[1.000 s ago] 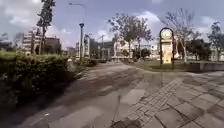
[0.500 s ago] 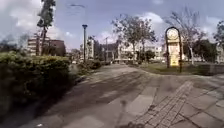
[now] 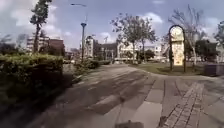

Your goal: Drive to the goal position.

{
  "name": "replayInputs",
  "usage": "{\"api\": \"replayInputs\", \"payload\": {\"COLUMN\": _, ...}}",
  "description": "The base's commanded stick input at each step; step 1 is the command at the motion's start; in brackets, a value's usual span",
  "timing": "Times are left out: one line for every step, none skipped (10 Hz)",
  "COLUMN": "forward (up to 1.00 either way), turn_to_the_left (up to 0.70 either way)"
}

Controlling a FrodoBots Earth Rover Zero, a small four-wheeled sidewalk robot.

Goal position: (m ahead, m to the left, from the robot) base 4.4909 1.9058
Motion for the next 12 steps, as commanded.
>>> {"api": "replayInputs", "payload": {"forward": 0.7, "turn_to_the_left": 0.0}}
{"api": "replayInputs", "payload": {"forward": 0.7, "turn_to_the_left": 0.0}}
{"api": "replayInputs", "payload": {"forward": 0.7, "turn_to_the_left": 0.0}}
{"api": "replayInputs", "payload": {"forward": 0.7, "turn_to_the_left": 0.0}}
{"api": "replayInputs", "payload": {"forward": 0.7, "turn_to_the_left": 0.0}}
{"api": "replayInputs", "payload": {"forward": 0.7, "turn_to_the_left": 0.0}}
{"api": "replayInputs", "payload": {"forward": 0.7, "turn_to_the_left": 0.0}}
{"api": "replayInputs", "payload": {"forward": 0.7, "turn_to_the_left": 0.0}}
{"api": "replayInputs", "payload": {"forward": 0.7, "turn_to_the_left": 0.0}}
{"api": "replayInputs", "payload": {"forward": 0.7, "turn_to_the_left": 0.0}}
{"api": "replayInputs", "payload": {"forward": 0.7, "turn_to_the_left": 0.0}}
{"api": "replayInputs", "payload": {"forward": 0.7, "turn_to_the_left": 0.0}}
